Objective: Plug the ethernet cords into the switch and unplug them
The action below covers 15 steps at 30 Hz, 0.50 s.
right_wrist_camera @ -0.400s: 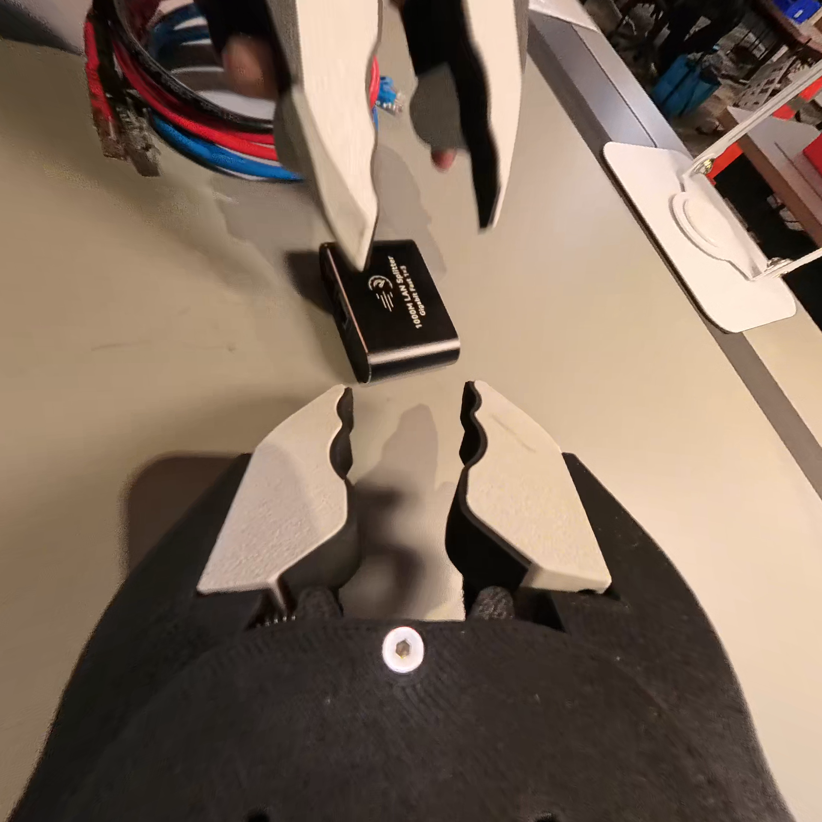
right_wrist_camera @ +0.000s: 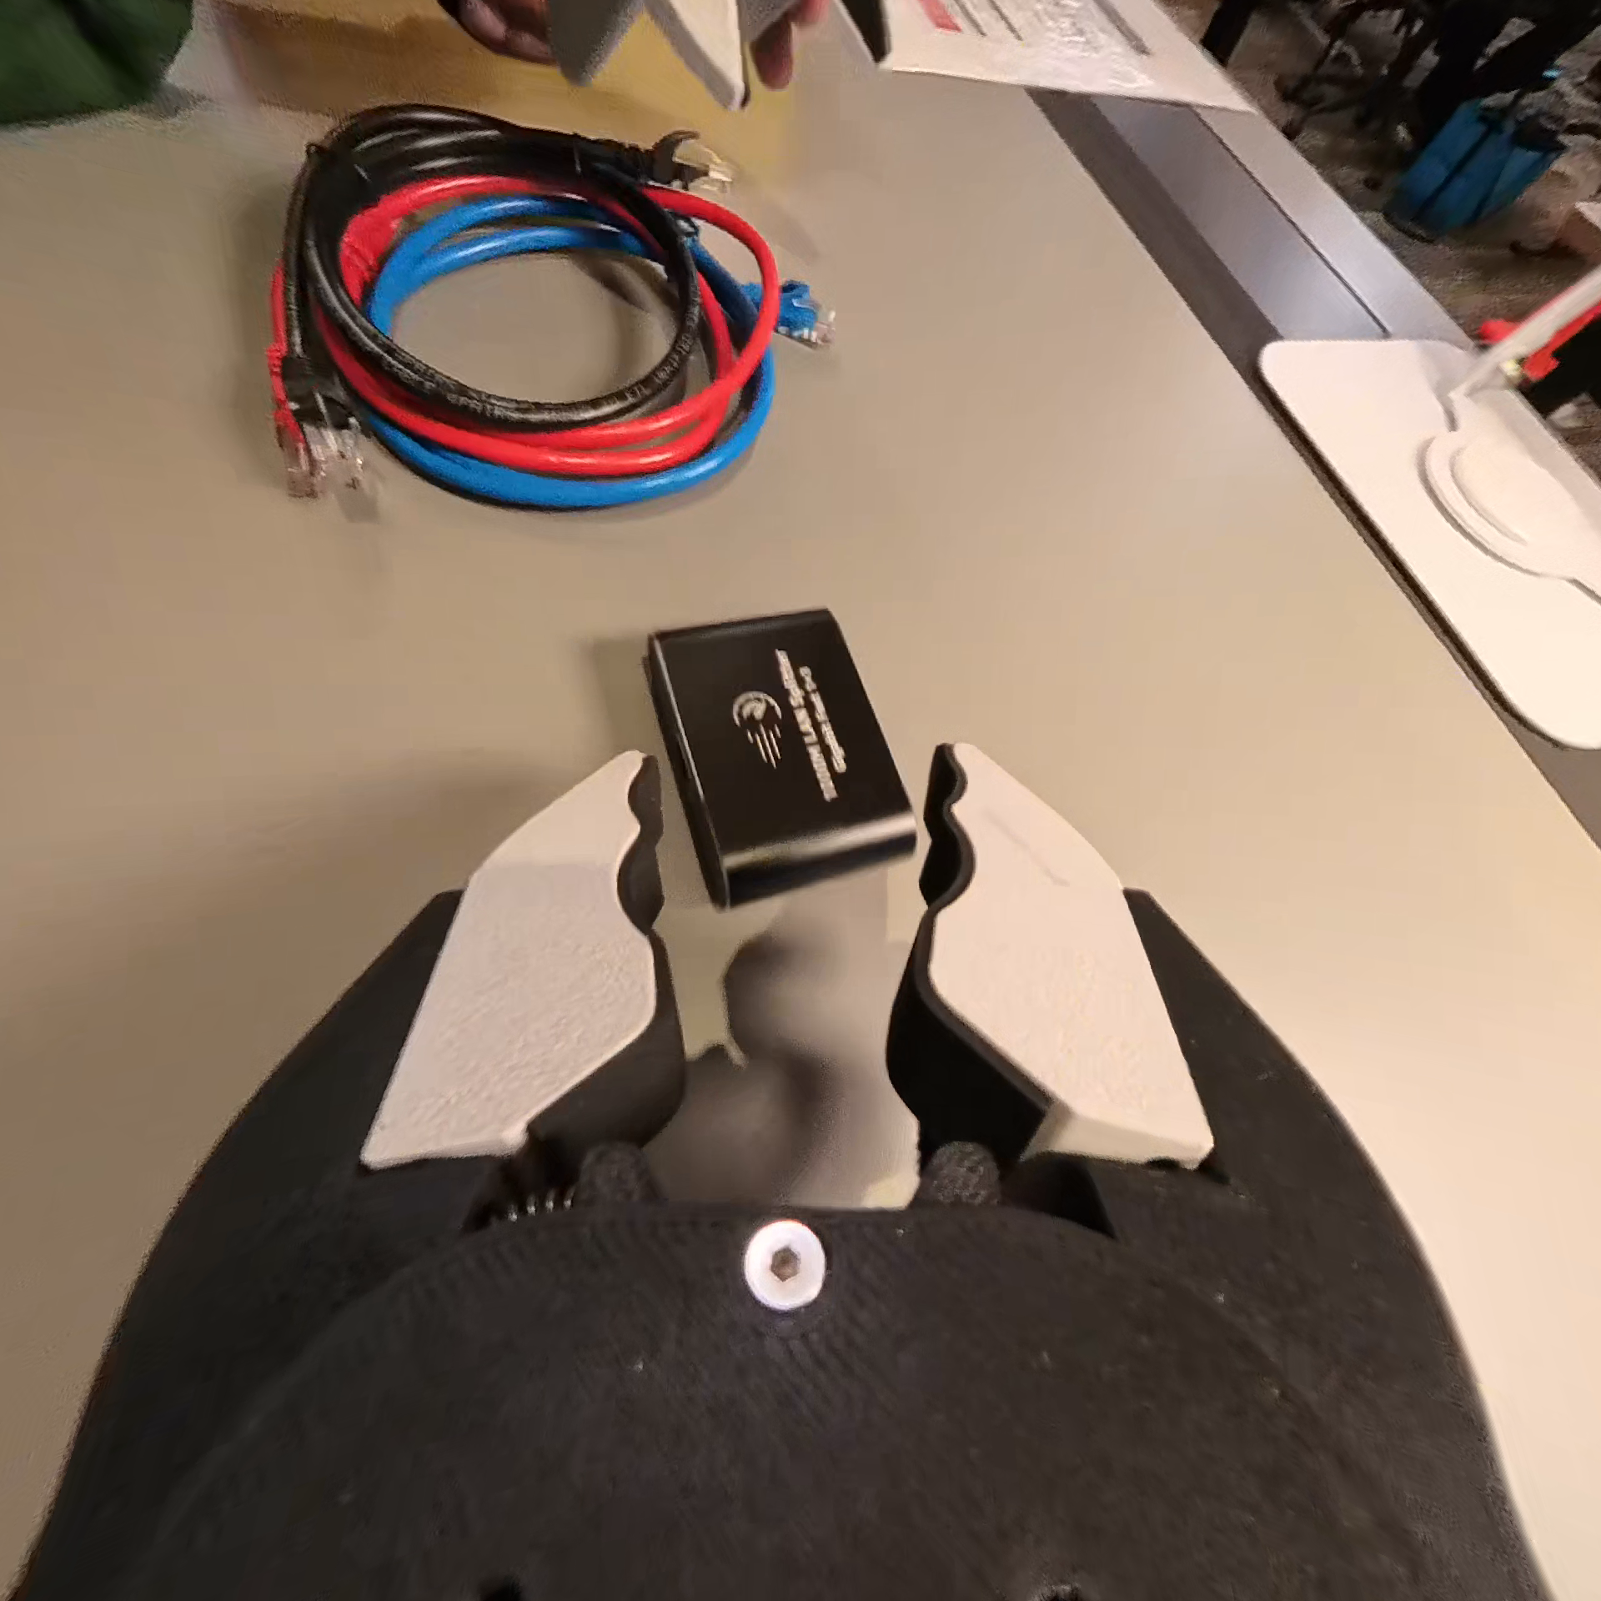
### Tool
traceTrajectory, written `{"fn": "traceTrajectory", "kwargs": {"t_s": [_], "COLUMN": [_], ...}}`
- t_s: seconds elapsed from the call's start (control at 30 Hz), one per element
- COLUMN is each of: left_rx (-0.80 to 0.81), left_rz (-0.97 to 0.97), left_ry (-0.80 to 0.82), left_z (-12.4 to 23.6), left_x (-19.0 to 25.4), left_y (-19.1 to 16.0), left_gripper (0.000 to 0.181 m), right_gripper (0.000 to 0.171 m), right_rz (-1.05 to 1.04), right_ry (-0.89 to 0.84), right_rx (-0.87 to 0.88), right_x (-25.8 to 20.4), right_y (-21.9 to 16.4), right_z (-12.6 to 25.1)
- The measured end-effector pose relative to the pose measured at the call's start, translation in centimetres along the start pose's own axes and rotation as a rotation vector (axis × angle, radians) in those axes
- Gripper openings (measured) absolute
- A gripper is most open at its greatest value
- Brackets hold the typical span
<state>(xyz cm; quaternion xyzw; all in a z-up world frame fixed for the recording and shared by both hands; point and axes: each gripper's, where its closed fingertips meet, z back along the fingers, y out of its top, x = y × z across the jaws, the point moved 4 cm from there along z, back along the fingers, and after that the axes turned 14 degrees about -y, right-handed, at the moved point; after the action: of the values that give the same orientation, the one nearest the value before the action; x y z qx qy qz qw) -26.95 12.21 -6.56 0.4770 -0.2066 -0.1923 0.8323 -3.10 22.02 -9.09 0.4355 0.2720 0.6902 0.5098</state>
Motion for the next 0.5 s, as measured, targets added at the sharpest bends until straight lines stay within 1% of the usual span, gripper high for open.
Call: {"fn": "traceTrajectory", "kwargs": {"t_s": [0.03, 0.17, 0.23, 0.27, 0.3, 0.33, 0.37, 0.5], "left_rx": [-0.029, -0.198, -0.236, -0.247, -0.264, -0.285, -0.299, -0.321], "left_rz": [0.008, 0.003, 0.014, 0.031, 0.056, 0.082, 0.101, 0.153], "left_ry": [-0.012, -0.067, -0.093, -0.106, -0.121, -0.130, -0.134, -0.148], "left_z": [0.3, 0.8, 1.1, 1.2, 1.2, 1.2, 1.1, 0.9], "left_x": [-0.1, -0.1, 0.2, 0.4, 0.6, 0.7, 0.8, 1.3], "left_y": [-1.0, -3.9, -4.5, -4.7, -4.9, -5.2, -5.3, -5.3], "left_gripper": [0.072, 0.067, 0.065, 0.064, 0.063, 0.062, 0.061, 0.044], "right_gripper": [0.060, 0.065, 0.066, 0.064, 0.062, 0.056, 0.056, 0.057], "right_rz": [0.021, 0.152, 0.205, 0.211, 0.199, 0.152, 0.123, 0.067], "right_ry": [0.016, 0.070, 0.053, 0.036, 0.017, 0.009, -0.004, -0.078], "right_rx": [-0.015, -0.142, -0.211, -0.237, -0.253, -0.232, -0.229, -0.224], "right_x": [-0.3, -1.2, -1.0, -0.8, -0.6, -0.5, -0.3, 0.6], "right_y": [0.4, 1.0, 0.2, -0.3, -0.7, -0.7, -0.9, -1.6], "right_z": [-0.3, -1.8, -2.6, -2.9, -3.1, -3.2, -3.3, -3.0]}}
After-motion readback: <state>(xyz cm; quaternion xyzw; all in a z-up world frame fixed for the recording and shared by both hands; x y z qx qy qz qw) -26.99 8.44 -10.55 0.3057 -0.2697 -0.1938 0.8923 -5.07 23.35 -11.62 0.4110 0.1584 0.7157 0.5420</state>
